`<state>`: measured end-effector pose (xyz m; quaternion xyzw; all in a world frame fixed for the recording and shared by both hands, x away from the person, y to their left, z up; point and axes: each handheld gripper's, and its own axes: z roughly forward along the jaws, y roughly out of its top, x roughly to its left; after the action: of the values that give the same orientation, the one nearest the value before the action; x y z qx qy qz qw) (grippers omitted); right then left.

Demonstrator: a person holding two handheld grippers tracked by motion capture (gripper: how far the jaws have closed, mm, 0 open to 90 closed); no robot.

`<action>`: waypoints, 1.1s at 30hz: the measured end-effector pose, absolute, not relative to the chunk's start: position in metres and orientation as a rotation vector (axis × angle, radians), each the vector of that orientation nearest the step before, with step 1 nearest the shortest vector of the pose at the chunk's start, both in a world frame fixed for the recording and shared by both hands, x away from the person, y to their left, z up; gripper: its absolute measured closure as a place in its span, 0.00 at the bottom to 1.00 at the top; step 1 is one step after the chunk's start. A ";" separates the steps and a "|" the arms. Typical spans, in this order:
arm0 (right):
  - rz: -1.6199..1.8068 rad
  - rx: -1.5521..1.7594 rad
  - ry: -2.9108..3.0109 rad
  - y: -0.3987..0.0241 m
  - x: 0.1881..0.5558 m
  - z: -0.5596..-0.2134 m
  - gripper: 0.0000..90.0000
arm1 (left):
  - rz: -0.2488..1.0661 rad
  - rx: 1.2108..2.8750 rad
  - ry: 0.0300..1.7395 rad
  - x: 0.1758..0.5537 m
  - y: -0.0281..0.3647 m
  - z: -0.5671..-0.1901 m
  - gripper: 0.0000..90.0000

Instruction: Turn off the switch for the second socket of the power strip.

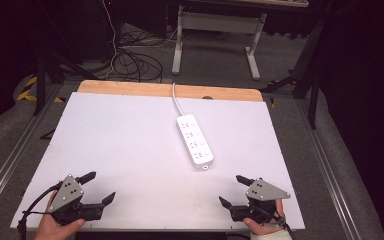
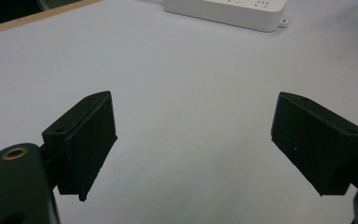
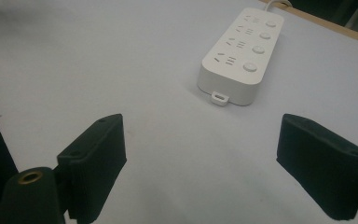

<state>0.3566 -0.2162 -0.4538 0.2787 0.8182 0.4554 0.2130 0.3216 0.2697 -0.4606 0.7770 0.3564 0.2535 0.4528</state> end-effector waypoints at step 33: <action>1.247 0.734 2.267 -0.205 0.365 -0.433 0.18 | 0.693 1.917 0.871 0.317 0.272 -0.456 0.17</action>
<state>0.3648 -0.2049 -0.4334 0.2661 0.8215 0.4518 0.2241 0.3174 0.2719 -0.4561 0.7741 0.3515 0.2798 0.4460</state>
